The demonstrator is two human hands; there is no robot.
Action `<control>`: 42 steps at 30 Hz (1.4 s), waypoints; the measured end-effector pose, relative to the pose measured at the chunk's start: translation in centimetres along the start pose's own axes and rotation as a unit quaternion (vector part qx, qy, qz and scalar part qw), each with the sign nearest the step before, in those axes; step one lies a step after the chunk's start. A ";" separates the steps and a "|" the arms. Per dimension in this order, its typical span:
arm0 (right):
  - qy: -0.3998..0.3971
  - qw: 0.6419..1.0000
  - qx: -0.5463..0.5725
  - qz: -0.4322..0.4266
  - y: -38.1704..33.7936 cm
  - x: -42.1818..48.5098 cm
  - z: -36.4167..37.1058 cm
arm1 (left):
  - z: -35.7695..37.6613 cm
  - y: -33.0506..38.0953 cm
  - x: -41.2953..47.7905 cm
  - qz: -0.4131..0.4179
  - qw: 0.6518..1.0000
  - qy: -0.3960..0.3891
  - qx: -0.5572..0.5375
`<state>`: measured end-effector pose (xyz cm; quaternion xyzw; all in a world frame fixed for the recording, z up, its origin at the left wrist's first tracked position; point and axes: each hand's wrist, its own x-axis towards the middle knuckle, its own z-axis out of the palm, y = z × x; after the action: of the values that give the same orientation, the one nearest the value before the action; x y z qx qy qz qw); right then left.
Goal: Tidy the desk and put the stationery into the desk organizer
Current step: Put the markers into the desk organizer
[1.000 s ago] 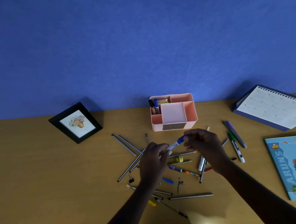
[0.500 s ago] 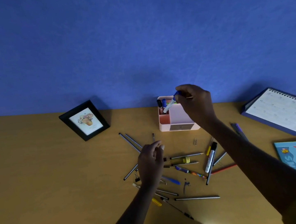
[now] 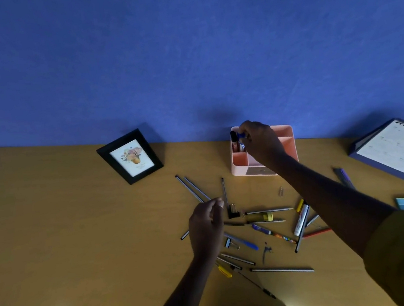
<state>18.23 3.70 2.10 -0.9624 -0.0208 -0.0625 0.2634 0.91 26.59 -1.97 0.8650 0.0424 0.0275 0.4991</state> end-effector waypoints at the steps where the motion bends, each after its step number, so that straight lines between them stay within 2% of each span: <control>1: -0.003 1.000 -0.004 0.004 0.2 0.0 0.3 | -0.1 -0.2 0.1 0.000 1.000 -0.002 0.002; 9: 0.013 0.999 0.006 0.030 1.4 -1.6 -0.3 | 0.2 -0.4 0.2 -0.008 1.000 -0.009 0.017; 14: 0.045 0.997 0.053 0.045 2.9 -6.6 -3.2 | 1.4 -0.1 -0.1 -0.035 0.999 -0.028 0.024; 17: 0.057 0.994 0.077 0.058 4.6 -11.9 -4.2 | 2.9 0.3 -0.6 -0.045 0.995 -0.084 0.041; 22: 0.049 0.969 0.124 0.208 7.5 -19.7 -3.0 | 6.1 3.0 -2.1 -0.048 0.974 -0.212 0.058; 27: 0.029 0.956 0.097 0.276 8.3 -26.0 -0.8 | 10.6 5.4 -3.8 -0.052 0.939 -0.314 0.130; 30: 0.036 0.943 0.115 0.310 8.6 -28.5 -0.2 | 13.5 6.5 -4.7 -0.048 0.933 -0.314 0.170; 37: 0.041 0.947 0.078 0.309 9.2 -32.1 -1.2 | 18.4 8.6 -5.3 -0.017 0.919 -0.299 0.257; 42: 0.031 0.950 0.067 0.303 10.0 -34.0 -2.0 | 20.0 8.3 -5.5 -0.040 0.919 -0.281 0.274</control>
<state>-14.94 -6.15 -5.74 -0.9013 0.2753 -0.0080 0.3345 -2.43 4.72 -4.83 0.9378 -0.0591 -0.2491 0.2346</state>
